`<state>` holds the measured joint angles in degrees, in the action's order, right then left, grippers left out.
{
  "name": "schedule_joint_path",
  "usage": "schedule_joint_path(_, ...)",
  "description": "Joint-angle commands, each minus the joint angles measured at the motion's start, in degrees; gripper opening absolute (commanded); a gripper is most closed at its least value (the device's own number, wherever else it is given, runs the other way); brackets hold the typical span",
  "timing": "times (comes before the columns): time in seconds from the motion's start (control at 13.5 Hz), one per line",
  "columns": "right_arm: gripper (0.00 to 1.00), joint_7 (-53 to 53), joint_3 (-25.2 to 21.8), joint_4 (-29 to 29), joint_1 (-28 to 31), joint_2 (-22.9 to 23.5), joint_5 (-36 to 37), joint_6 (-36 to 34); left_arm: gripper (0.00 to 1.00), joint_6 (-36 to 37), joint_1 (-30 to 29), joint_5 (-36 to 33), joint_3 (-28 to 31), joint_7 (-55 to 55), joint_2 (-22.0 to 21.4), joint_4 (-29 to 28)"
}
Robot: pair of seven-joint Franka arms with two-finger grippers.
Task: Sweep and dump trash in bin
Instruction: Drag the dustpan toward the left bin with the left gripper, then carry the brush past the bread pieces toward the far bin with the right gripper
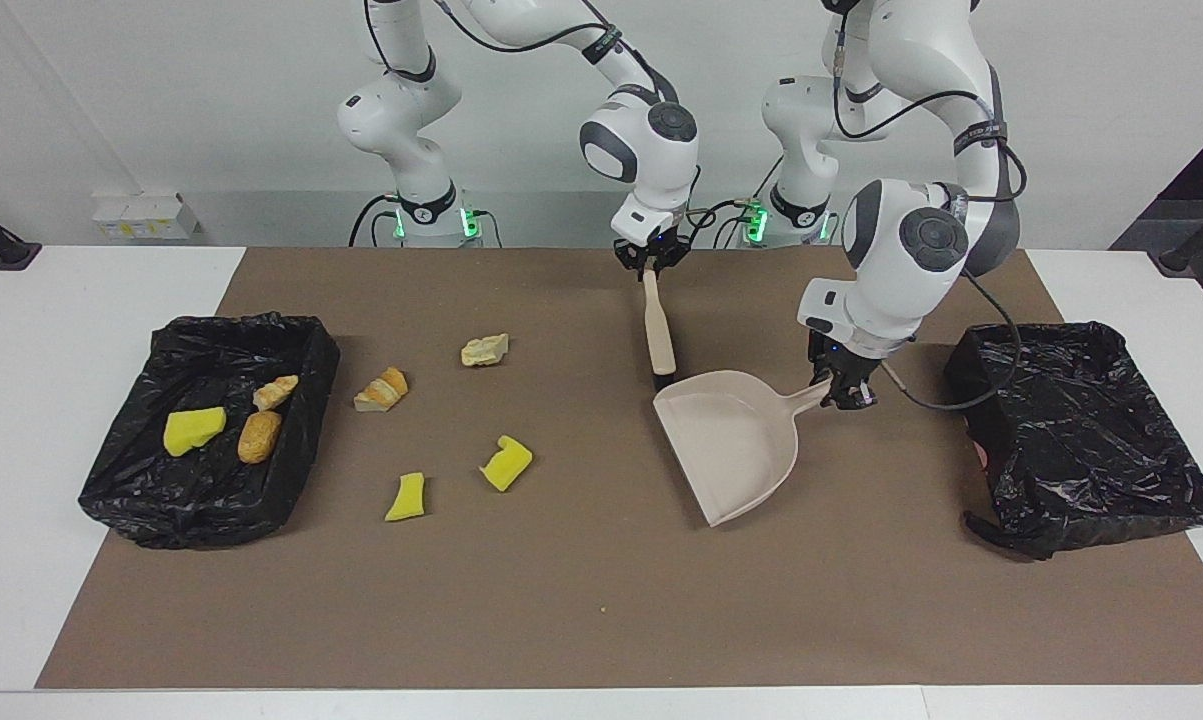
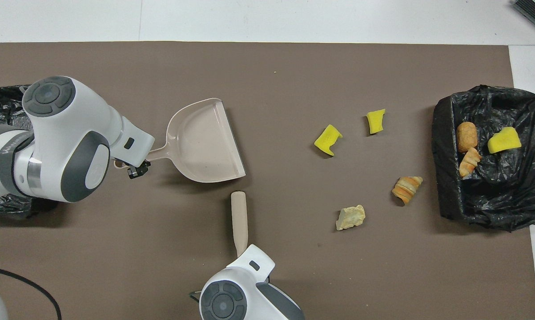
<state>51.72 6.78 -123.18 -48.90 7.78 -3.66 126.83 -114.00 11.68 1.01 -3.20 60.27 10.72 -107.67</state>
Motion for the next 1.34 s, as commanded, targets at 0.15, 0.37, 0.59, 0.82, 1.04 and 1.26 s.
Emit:
schedule_joint_path(0.15, 0.00, 2.34, 0.17, -0.30, 5.12, -4.61, -1.09, -1.49, 0.00, -2.63, -0.34, -2.67, -0.31, 1.08, -3.25, -4.56)
schedule_joint_path(0.37, 0.00, 1.81, 0.08, -0.30, 7.67, -6.55, -1.09, -4.04, 0.00, -2.63, 0.45, -4.09, -0.31, 5.48, -4.73, -6.83)
schedule_joint_path(0.59, 0.00, 2.34, 0.08, -0.30, 10.48, -7.51, -0.39, -5.53, 0.00, -4.48, 3.25, -4.09, -0.31, 5.13, -6.40, -10.88)
schedule_joint_path(0.82, 0.00, 2.34, -0.10, -0.56, 14.51, -11.63, 0.14, -14.38, 0.00, -4.57, 6.68, -4.18, -0.49, 0.57, -6.94, -11.25)
schedule_joint_path(1.04, 0.00, 2.34, -0.01, -1.52, 20.05, -14.90, 3.56, -20.91, 0.00, -5.79, 6.69, -4.18, -0.40, 0.55, -7.21, -12.74)
schedule_joint_path(1.26, 0.00, 1.37, 0.08, -5.39, 26.29, -16.04, 6.89, -20.74, 0.00, -7.11, 6.60, -4.09, -0.40, 0.47, -7.55, -14.49)
